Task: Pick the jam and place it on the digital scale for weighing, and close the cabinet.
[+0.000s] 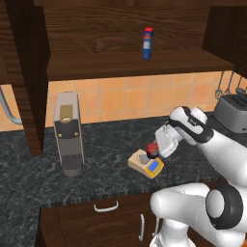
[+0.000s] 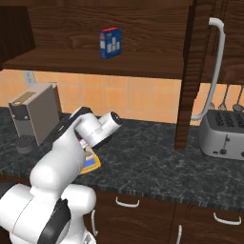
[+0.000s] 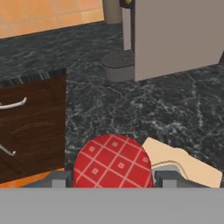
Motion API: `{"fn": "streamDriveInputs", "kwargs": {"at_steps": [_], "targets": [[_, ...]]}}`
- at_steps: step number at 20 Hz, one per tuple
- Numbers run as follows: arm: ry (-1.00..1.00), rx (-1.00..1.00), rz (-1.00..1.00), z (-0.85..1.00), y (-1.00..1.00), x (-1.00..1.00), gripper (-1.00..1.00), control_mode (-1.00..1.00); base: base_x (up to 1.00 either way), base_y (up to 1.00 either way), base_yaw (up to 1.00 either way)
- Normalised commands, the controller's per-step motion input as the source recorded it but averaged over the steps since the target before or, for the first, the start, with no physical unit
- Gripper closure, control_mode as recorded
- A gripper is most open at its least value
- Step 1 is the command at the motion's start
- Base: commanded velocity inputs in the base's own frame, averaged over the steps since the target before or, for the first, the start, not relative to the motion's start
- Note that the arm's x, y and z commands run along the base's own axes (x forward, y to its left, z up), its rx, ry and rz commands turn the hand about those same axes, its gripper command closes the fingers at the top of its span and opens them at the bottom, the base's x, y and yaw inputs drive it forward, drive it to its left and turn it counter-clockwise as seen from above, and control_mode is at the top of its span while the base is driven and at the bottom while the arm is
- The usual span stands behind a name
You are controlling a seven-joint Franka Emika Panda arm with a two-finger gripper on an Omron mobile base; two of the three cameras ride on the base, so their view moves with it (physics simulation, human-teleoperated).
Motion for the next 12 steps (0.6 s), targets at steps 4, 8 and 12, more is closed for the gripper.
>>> {"fn": "streamDriveInputs", "kwargs": {"at_steps": [4,8,12], "targets": [[0.0,-0.02,0.0,-0.3,0.08,0.08,1.0,-1.0,0.0,0.0,0.0],[0.0,-0.01,0.0,-0.27,0.11,0.11,1.0,-1.0,0.0,0.0,0.0],[-0.04,0.0,0.0,-0.19,0.0,0.09,1.0,-1.0,0.0,0.0,0.0]]}}
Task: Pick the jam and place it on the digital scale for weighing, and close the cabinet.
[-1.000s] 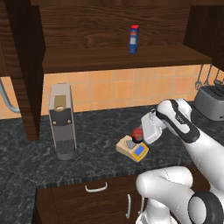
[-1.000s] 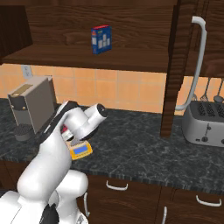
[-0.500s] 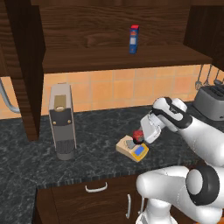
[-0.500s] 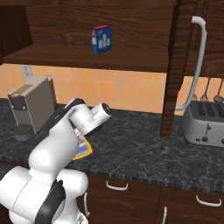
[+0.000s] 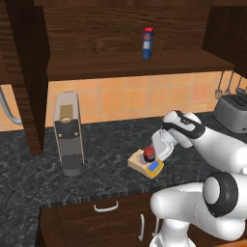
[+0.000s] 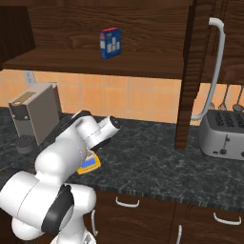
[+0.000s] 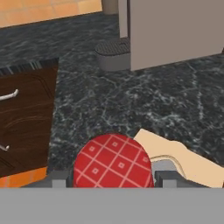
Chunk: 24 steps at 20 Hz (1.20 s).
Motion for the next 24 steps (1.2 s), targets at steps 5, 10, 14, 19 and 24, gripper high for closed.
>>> {"fn": "streamDriveInputs", "kwargs": {"at_steps": [5,10,14,19,24], "targets": [[0.0,0.0,0.0,-0.21,0.0,0.14,1.0,-1.0,0.0,0.0,0.0],[0.0,0.0,0.0,0.0,0.0,0.23,1.0,-1.0,0.0,0.0,0.0],[0.0,0.0,0.0,0.0,0.02,0.22,1.0,-1.0,0.0,0.0,0.0],[0.0,0.0,0.0,-0.12,0.07,0.06,1.0,-1.0,0.0,0.0,0.0],[-0.01,0.0,0.0,-0.23,0.1,0.01,1.0,-1.0,0.0,0.0,0.0]]}}
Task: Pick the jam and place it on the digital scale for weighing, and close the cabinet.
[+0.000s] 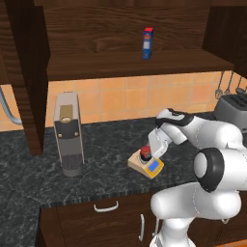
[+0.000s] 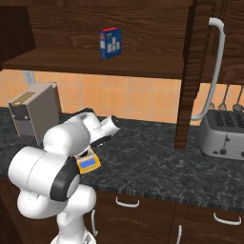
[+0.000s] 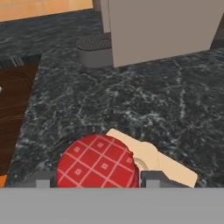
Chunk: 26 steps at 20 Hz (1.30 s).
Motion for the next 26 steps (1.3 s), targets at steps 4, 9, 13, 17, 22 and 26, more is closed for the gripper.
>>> {"fn": "streamDriveInputs", "kwargs": {"at_steps": [4,9,13,17,22,26], "targets": [[-0.05,0.0,0.0,-0.23,0.15,-0.01,1.0,-1.0,0.0,0.0,0.0],[-0.06,0.0,0.0,-0.07,0.1,-0.01,-1.0,-1.0,0.0,0.0,0.0],[-0.01,0.0,0.0,0.0,-0.17,-0.01,-1.0,-1.0,0.0,0.0,0.0],[0.0,0.0,0.0,0.0,-0.08,-0.07,-1.0,-1.0,0.0,0.0,0.0],[-0.01,0.01,0.0,0.01,0.0,-0.02,-1.0,-1.0,0.0,0.0,0.0],[-0.14,0.08,-0.02,0.08,-0.22,-0.05,-1.0,-1.0,0.0,0.0,0.0]]}}
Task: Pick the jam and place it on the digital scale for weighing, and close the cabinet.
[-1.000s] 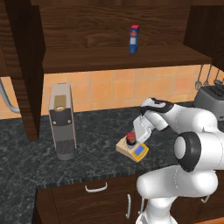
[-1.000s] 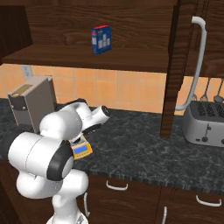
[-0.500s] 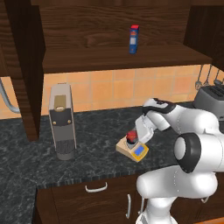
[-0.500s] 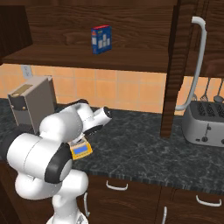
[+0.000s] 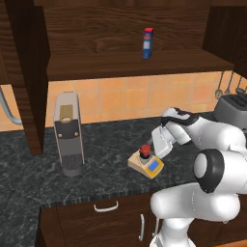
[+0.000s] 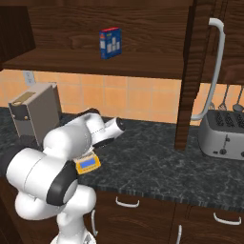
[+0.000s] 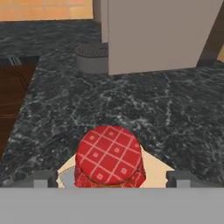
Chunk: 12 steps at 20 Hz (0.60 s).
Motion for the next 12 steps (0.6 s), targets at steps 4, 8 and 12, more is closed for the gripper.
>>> {"fn": "streamDriveInputs", "kwargs": {"at_steps": [4,8,12], "targets": [[-0.25,0.12,-0.07,0.12,-0.32,-0.24,-1.0,-1.0,0.0,0.0,0.0],[-0.29,0.14,-0.1,0.13,-0.27,-0.45,-1.0,-1.0,0.0,0.0,0.0],[-0.41,0.15,-0.16,0.25,-0.18,-0.58,-1.0,-1.0,0.0,0.0,0.0]]}}
